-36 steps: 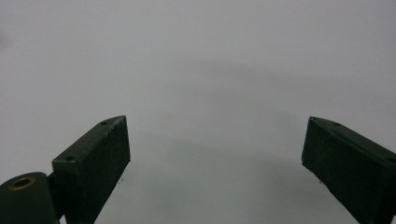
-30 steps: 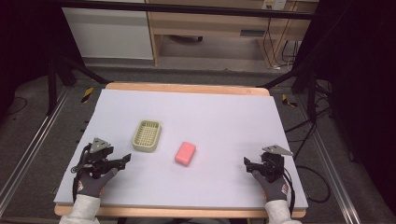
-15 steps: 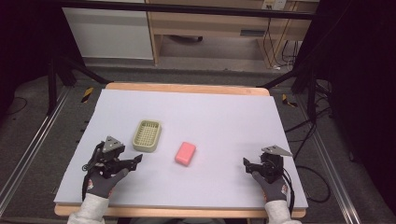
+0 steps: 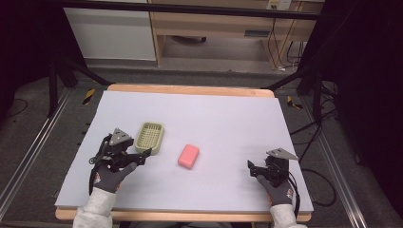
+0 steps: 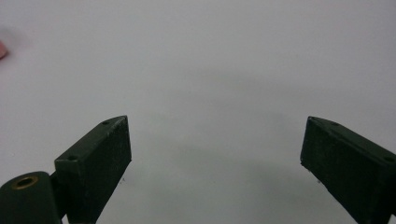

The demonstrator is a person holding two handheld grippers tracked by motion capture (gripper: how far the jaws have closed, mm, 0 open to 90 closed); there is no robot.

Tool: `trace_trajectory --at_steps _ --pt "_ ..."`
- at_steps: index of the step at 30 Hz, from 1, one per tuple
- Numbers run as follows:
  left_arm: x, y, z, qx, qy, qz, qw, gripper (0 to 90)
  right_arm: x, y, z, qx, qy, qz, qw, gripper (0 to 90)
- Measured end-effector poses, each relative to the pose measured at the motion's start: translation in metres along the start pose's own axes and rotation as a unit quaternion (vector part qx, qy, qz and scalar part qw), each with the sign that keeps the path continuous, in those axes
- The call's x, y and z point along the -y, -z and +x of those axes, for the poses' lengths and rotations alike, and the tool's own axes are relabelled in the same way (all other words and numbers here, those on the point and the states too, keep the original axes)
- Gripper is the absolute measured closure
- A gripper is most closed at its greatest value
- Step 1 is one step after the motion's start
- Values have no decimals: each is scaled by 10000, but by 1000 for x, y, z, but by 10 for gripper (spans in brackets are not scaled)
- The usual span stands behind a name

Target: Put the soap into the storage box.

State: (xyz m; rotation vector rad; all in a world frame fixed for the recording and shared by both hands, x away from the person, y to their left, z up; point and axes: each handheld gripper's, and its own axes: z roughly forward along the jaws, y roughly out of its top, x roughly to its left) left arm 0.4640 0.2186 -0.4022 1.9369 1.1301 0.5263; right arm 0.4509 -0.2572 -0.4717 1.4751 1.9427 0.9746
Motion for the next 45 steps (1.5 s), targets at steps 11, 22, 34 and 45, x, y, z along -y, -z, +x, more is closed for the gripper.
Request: trace_trajectory --at_steps 11,22,34,45 --pt "-20 -8 -12 175 -54 -73 9998 219 0 -2 0 0 29 56 10000 89" --pt "-22 -24 -25 282 -211 138 9993 219 0 -2 -1 44 -14 104 9999 88" --pt "-28 -34 -37 381 -285 215 9986 218 0 -2 -2 60 -10 120 9999 88" --pt "-33 -44 -49 436 -440 357 9974 216 0 -1 -2 66 -34 127 9999 87"
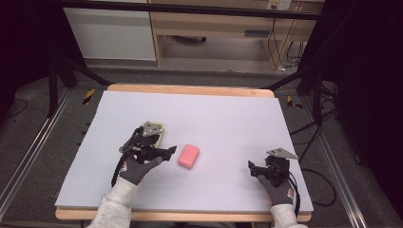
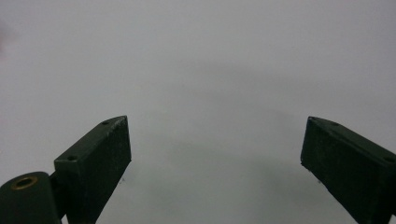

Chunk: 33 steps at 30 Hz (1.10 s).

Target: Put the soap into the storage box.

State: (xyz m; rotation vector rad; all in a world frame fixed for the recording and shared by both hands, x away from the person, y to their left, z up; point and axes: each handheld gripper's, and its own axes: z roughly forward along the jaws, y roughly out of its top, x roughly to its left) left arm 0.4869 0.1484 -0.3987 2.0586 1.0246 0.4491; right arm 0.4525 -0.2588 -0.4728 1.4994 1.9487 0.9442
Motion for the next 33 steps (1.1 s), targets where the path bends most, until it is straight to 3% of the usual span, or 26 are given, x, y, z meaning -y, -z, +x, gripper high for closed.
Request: trace_trajectory --at_steps 14,33 --pt "-7 -19 -19 70 -220 298 9993 219 0 -1 1 -11 32 44 10000 89" --pt "-7 -50 -35 145 -280 655 9974 213 0 -2 1 27 80 78 9999 89"
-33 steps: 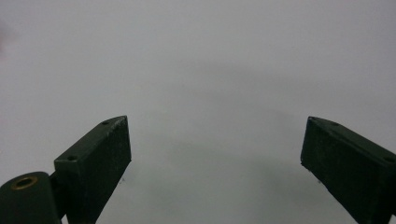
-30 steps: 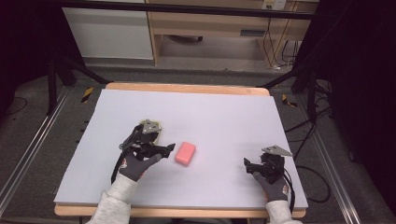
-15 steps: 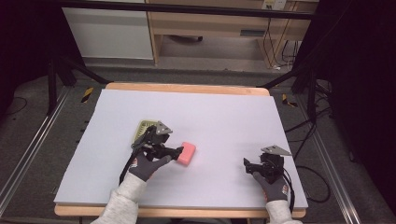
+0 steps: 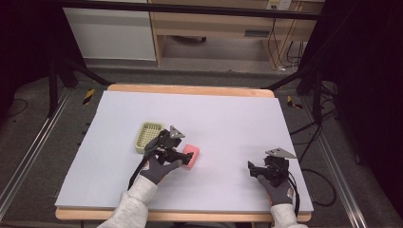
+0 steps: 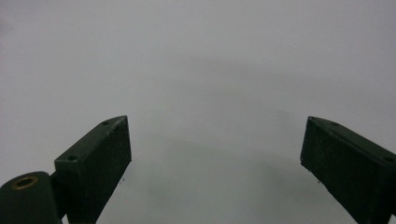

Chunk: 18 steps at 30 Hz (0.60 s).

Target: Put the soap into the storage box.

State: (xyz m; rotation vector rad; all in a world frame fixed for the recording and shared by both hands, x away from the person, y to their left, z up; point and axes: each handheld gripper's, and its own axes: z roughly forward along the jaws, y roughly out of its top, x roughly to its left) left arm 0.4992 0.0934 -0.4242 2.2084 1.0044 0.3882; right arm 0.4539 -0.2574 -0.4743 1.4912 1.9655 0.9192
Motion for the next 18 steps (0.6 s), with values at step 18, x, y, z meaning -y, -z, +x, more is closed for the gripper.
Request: trace_trajectory --at_steps 18 --pt "-1 -21 -9 -46 15 175 9998 209 0 0 1 -9 -26 50 10000 89"
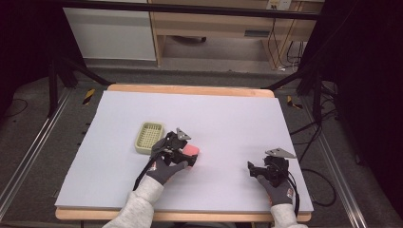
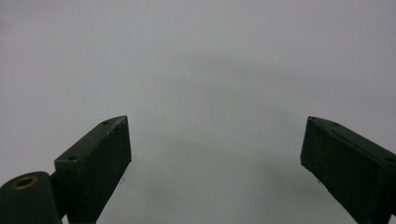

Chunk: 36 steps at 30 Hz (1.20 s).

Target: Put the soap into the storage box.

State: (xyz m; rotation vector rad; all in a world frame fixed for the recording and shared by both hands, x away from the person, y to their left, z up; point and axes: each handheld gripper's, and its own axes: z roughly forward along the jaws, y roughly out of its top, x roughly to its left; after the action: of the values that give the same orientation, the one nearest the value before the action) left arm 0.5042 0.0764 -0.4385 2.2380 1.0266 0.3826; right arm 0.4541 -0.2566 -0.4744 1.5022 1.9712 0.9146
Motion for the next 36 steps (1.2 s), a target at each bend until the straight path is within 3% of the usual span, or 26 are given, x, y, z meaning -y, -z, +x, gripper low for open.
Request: trace_trajectory --at_steps 29,36 --pt "3 -25 -5 -212 19 304 9993 249 0 -2 1 -30 6 70 10000 89" --pt "4 -28 -5 -152 75 377 9991 272 0 -2 1 -23 26 84 10000 89"
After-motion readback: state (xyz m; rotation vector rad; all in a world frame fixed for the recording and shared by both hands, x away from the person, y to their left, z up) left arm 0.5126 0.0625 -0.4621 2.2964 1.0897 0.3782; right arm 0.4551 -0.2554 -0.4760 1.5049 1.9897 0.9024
